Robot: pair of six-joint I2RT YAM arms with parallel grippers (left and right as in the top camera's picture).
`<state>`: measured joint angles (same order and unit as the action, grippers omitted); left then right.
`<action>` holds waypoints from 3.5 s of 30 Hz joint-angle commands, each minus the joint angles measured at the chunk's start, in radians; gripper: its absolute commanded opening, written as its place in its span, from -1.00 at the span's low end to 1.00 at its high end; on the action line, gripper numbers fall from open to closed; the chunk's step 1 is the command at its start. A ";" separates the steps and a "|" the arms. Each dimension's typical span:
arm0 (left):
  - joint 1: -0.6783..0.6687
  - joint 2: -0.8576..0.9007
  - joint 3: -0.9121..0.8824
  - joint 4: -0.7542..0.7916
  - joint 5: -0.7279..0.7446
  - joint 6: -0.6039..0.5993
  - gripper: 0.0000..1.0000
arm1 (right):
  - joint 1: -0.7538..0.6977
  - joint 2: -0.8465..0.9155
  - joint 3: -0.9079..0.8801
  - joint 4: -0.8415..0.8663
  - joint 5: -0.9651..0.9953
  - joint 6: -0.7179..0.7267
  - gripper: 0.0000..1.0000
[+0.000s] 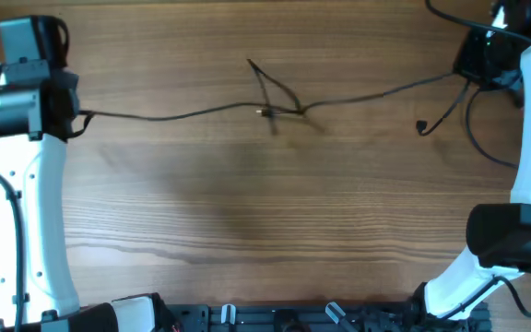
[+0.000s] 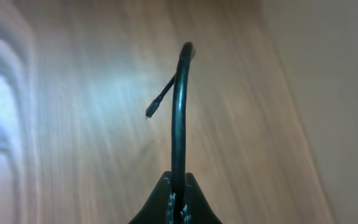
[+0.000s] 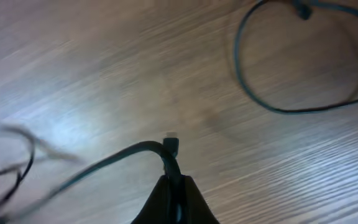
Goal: Untangle cables
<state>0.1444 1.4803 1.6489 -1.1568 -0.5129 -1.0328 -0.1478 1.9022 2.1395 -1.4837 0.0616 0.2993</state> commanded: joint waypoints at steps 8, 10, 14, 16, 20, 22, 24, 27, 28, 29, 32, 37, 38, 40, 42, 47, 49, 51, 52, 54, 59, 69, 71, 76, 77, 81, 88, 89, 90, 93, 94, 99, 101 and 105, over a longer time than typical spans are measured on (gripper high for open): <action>0.269 0.063 0.006 -0.016 -0.115 0.009 -0.92 | -0.132 0.005 0.006 0.067 -0.019 -0.018 -0.91; 0.300 0.085 0.006 -0.035 -0.113 0.009 -0.92 | -0.184 0.005 0.006 0.137 0.039 0.019 -0.91; 0.307 0.119 0.006 -0.049 -0.113 0.009 -0.92 | -0.336 0.005 0.007 0.280 -0.228 -0.036 -0.91; 0.307 0.125 0.006 -0.048 -0.103 0.009 -0.92 | -0.380 0.005 0.007 0.293 -0.423 -0.105 -0.91; 0.252 0.124 0.006 -0.046 0.297 0.190 -0.92 | -0.277 0.003 0.007 0.196 -0.718 -0.322 -0.91; 0.190 0.125 0.006 -0.029 0.496 0.254 -0.92 | -0.161 0.003 0.007 0.142 -0.717 -0.365 -0.91; 0.090 0.129 0.006 -0.021 0.687 0.331 -0.92 | 0.021 0.003 0.007 0.121 -0.703 -0.374 -0.91; -0.055 0.134 0.006 -0.026 0.739 0.371 -0.92 | 0.193 0.004 0.007 0.148 -0.632 -0.298 -0.91; -0.094 0.134 0.006 -0.025 0.741 0.371 -0.92 | 0.233 0.004 0.007 0.162 -0.615 -0.280 -0.91; -0.121 0.134 0.006 -0.024 0.741 0.371 -0.88 | 0.251 0.005 0.007 0.174 -0.603 -0.259 -0.91; -0.145 0.134 0.006 -0.015 0.740 0.371 -0.42 | 0.293 0.005 0.007 0.221 -0.596 -0.219 -0.59; -0.145 0.136 0.006 -0.014 0.740 0.371 -0.27 | 0.324 0.006 0.007 0.262 -0.463 -0.105 0.62; -0.146 0.137 0.006 -0.016 0.741 0.371 -0.27 | 0.324 0.006 0.006 0.245 -0.388 -0.045 0.63; -0.163 0.140 0.005 -0.022 0.741 0.370 -0.27 | 0.325 0.010 0.006 0.208 -0.317 -0.005 0.62; -0.195 0.153 0.005 -0.022 0.741 0.354 -0.28 | 0.325 0.026 0.006 0.164 -0.317 -0.008 0.61; -0.317 0.240 0.005 -0.011 0.741 0.315 -0.33 | 0.333 0.080 -0.103 0.109 -0.324 -0.044 0.54; -0.324 0.262 0.005 0.007 0.741 0.279 -0.32 | 0.350 0.092 -0.161 0.129 -0.324 -0.077 0.47; -0.325 0.270 0.005 0.062 0.738 0.262 -0.25 | 0.380 0.101 -0.229 0.187 -0.323 -0.150 0.35; -0.326 0.270 0.005 0.073 0.726 0.262 -0.17 | 0.394 0.101 -0.265 0.225 -0.318 -0.174 0.29; -0.326 0.270 0.005 0.072 0.687 0.262 0.74 | 0.417 0.101 -0.339 0.305 -0.285 -0.179 0.09; -0.326 0.270 0.005 0.069 0.668 0.262 1.00 | 0.435 0.103 -0.591 0.619 -0.257 -0.034 -0.20; -0.326 0.270 0.005 0.069 0.668 0.262 1.00 | 0.459 0.105 -0.732 0.927 -0.171 -0.253 -0.27; -0.326 0.270 0.005 0.069 0.668 0.262 1.00 | 0.458 0.105 -0.734 0.947 -0.170 -0.273 -0.29; -0.326 0.270 0.005 0.069 0.668 0.262 1.00 | 0.466 0.105 -0.735 0.961 -0.227 -0.269 -0.42; -0.326 0.270 0.005 0.069 0.668 0.262 1.00 | 0.466 0.105 -0.736 0.970 -0.228 -0.269 -0.41; -0.326 0.270 0.005 0.069 0.668 0.262 1.00 | 0.466 0.121 -0.740 1.002 -0.255 -0.265 -0.41; -0.326 0.270 0.005 0.069 0.668 0.262 1.00 | 0.466 0.176 -0.740 1.018 -0.245 -0.247 -0.43; -0.326 0.270 0.005 0.069 0.668 0.262 1.00 | 0.465 0.184 -0.740 1.021 -0.233 -0.246 -0.44; -0.326 0.270 0.005 0.069 0.668 0.262 1.00 | 0.465 0.193 -0.740 1.024 -0.221 -0.246 -0.45; -0.326 0.270 0.005 0.069 0.668 0.262 1.00 | 0.466 0.219 -0.740 1.027 -0.219 -0.242 -0.44; -0.326 0.270 0.005 0.069 0.668 0.262 1.00 | 0.466 0.222 -0.740 1.027 -0.220 -0.235 -0.45; -0.326 0.270 0.005 0.069 0.668 0.262 1.00 | 0.465 0.265 -0.740 1.015 -0.219 -0.217 -0.45; -0.326 0.270 0.005 0.069 0.668 0.262 1.00 | 0.465 0.261 -0.737 1.011 -0.220 -0.183 -0.74; -0.326 0.270 0.005 0.069 0.668 0.262 1.00 | 0.465 0.167 -0.600 0.814 -0.219 -0.114 -0.91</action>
<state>-0.1806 1.7470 1.6478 -1.0882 0.1688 -0.7650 0.3119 2.1189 1.4395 -0.5621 -0.1745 0.1356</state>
